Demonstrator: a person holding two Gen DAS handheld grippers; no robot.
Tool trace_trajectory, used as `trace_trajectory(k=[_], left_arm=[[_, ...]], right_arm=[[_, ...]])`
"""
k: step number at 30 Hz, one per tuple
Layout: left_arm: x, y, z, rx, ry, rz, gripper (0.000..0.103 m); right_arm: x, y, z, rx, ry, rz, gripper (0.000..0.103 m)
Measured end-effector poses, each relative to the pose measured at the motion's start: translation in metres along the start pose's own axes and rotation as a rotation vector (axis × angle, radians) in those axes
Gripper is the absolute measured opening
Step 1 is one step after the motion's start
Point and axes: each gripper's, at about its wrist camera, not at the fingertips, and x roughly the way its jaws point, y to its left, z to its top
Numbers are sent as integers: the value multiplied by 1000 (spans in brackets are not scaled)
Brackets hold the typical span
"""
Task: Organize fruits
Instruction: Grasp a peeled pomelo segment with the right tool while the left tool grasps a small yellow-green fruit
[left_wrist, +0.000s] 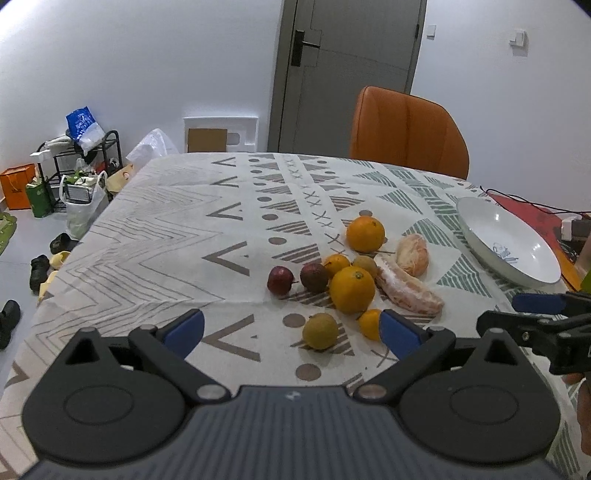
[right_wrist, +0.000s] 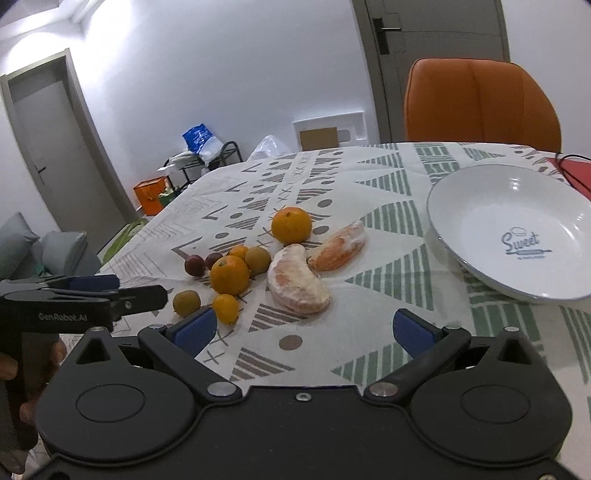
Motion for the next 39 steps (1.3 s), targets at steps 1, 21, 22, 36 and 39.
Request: trace_trajectory(k=[1, 21, 22, 36, 39], left_arm=[[2, 1, 0, -1, 1, 0, 101], [38, 0, -3, 31, 62, -45, 36], [38, 0, -3, 33, 58, -45, 30], [34, 18, 3, -16, 39, -31, 24], [33, 21, 3, -25, 37, -21, 24]], right_arm=[[2, 1, 1, -13, 0, 8, 103], [52, -1, 16, -37, 64, 39, 81], [55, -1, 16, -40, 68, 37, 81], [80, 16, 22, -132, 76, 4, 65], [83, 23, 21, -168, 71, -7, 65]])
